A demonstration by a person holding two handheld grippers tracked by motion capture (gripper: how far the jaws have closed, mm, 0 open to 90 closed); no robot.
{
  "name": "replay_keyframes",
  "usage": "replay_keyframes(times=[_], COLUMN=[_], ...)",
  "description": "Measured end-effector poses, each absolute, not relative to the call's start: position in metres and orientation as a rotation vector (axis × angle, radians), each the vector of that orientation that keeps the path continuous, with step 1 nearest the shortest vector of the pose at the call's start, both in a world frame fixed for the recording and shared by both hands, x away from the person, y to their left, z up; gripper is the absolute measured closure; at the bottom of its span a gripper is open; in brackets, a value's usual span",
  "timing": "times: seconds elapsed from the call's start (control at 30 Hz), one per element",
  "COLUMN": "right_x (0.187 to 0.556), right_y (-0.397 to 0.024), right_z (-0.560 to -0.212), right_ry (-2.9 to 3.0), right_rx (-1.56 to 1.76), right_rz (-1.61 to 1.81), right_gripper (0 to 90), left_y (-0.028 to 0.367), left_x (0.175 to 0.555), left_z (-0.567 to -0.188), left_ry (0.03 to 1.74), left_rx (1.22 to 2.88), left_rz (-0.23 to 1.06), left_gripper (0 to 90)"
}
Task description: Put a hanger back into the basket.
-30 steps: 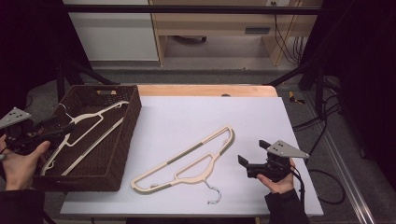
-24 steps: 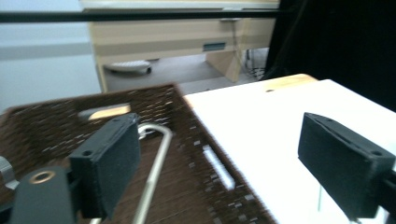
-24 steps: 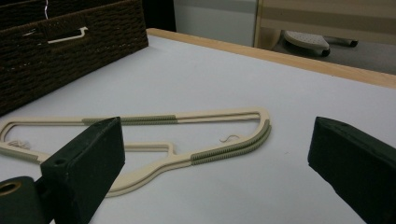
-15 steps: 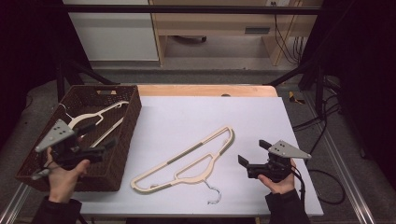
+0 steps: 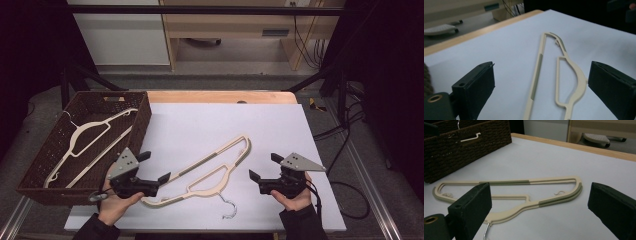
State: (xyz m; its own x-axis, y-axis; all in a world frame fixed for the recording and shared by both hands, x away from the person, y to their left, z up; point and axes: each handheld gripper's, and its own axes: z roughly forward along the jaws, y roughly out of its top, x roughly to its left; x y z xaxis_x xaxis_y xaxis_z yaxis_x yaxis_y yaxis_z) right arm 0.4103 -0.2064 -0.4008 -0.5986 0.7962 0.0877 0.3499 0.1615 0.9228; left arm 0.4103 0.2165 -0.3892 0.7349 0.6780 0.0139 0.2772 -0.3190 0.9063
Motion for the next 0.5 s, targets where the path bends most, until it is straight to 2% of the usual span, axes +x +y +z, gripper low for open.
replay_keyframes(times=[0.23, 0.5], right_x=[0.408, 0.408], right_y=[-0.187, -0.159], right_z=[-0.408, -0.430], right_ry=[2.106, 2.227], right_rx=[1.084, 1.102], right_rz=[1.380, 1.260], right_gripper=[7.1, 13.8], left_y=[0.202, 0.196], left_x=[0.411, 0.415], left_z=[-0.414, -0.430], left_ry=[0.736, 0.737], left_rx=[1.971, 2.018], left_rz=[0.433, 0.400], left_gripper=[6.9, 7.3])
